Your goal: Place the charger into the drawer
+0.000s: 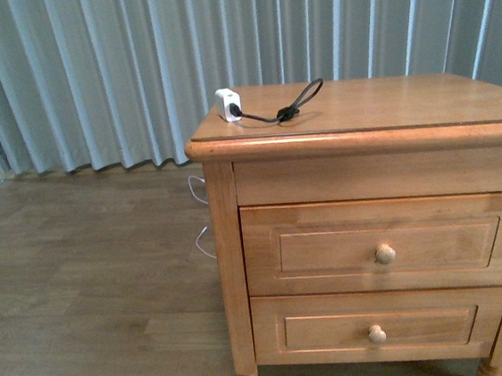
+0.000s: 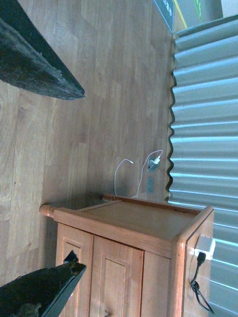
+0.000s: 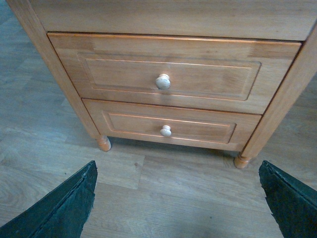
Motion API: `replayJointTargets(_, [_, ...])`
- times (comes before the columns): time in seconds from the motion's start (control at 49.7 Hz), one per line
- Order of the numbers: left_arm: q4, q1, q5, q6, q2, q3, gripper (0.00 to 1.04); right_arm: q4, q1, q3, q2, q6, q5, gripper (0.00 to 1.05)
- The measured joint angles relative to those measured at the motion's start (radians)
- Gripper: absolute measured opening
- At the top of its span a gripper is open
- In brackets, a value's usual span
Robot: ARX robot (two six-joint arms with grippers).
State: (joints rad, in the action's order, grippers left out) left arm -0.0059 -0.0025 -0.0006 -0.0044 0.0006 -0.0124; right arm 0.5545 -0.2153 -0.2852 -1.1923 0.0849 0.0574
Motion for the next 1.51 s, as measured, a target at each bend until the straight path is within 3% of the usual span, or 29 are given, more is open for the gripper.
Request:
replayJointTargets(0.261, [0.0,0.0,0.0,0.0,0.0,0.0,0.99,0.126,-0.058,-0.188,-0.348,0.011,0.013,0.97])
replayJointTargets(0.623, [0.0,0.0,0.0,0.0,0.0,0.0,0.99,0.156,-0.097,-0.493,-0.711,0.04,0.053,0.97])
replayJointTargets(1.508, [0.0,0.0,0.0,0.0,0.0,0.0,0.99,0.177,-0.051,-0.854,-1.105,0.062,0.159,0.97])
